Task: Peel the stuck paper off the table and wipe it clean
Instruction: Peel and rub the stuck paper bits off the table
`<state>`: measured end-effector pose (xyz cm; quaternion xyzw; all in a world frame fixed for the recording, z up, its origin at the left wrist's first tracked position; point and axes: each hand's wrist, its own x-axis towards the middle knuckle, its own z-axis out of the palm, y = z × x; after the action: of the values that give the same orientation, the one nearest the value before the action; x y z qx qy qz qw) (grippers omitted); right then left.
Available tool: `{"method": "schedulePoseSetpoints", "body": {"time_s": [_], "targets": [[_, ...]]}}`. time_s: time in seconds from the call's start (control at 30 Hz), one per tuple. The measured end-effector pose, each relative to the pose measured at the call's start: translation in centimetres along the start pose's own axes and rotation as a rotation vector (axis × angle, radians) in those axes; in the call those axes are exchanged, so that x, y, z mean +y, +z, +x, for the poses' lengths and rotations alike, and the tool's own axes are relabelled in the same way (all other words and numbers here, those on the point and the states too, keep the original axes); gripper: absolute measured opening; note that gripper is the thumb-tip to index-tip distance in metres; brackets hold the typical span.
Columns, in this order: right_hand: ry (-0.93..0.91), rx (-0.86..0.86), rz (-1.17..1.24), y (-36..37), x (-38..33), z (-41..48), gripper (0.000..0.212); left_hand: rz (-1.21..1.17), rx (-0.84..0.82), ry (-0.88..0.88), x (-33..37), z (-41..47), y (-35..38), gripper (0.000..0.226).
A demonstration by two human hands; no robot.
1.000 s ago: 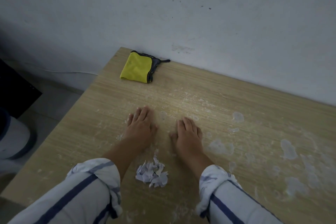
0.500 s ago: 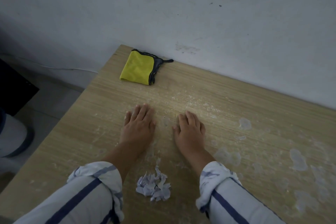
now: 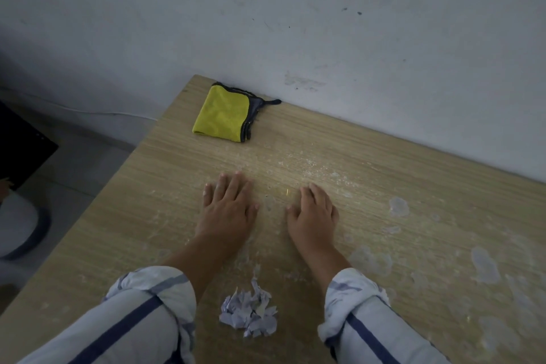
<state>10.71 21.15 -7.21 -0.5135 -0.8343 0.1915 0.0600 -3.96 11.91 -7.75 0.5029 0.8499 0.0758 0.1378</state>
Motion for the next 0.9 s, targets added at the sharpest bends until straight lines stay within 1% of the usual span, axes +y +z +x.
{"method": "schedulePoseSetpoints", "body": {"time_s": [0.23,0.37,0.5,0.67,0.9], "targets": [[-0.055,-0.030,-0.014,-0.3,0.5,0.0,0.050,-0.127,-0.018,0.175,3.8,2.5,0.0,0.043],[-0.097,0.010,0.000,-0.3,1.0,0.1,0.046,-0.234,0.018,0.130,5.2,3.5,0.5,0.037],[-0.114,0.030,-0.029,-0.3,1.1,0.0,0.052,-0.302,0.091,0.115,5.2,3.7,0.7,0.025],[-0.116,0.090,-0.034,-0.2,1.0,0.0,0.046,-0.299,0.117,0.088,5.6,3.8,0.4,0.021],[-0.126,0.096,-0.041,-0.2,0.9,0.0,0.046,-0.290,0.111,0.071,5.8,3.9,0.6,0.014]]}}
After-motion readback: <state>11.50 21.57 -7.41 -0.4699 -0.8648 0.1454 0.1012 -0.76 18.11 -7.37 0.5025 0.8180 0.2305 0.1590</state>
